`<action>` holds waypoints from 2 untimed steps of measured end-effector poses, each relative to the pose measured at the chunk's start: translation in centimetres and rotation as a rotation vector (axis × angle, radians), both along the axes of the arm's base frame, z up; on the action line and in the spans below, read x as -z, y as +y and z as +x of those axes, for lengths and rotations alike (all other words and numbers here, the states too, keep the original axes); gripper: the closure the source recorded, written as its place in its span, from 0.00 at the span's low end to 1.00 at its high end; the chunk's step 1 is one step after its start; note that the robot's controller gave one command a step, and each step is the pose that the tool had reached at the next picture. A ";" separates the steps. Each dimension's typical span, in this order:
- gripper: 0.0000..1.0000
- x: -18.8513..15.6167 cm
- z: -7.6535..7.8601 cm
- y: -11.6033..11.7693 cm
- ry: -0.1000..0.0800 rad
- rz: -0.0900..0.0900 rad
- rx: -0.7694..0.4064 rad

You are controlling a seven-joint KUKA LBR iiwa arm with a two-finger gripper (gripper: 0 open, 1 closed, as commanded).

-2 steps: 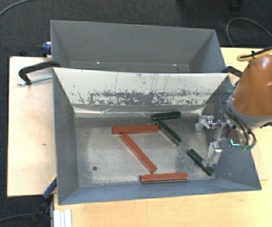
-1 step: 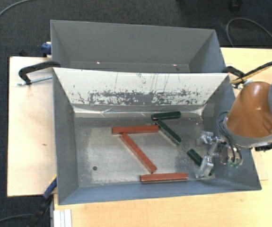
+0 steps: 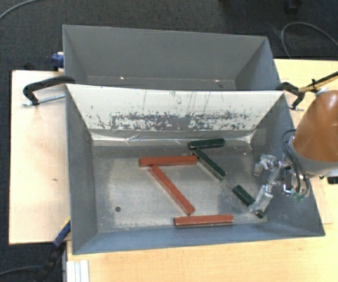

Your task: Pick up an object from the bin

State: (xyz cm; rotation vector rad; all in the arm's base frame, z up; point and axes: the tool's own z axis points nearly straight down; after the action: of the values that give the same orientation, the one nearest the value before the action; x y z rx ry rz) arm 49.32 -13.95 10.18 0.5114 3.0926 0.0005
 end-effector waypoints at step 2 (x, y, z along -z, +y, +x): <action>0.00 3.0 0.1 -0.1 0.009 0.017 0.585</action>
Offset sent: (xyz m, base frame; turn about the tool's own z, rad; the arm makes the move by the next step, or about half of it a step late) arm 0.0022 0.0086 -0.0018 0.3258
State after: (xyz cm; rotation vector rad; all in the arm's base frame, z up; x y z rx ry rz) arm 49.47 -14.04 7.14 1.3867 2.8237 0.0207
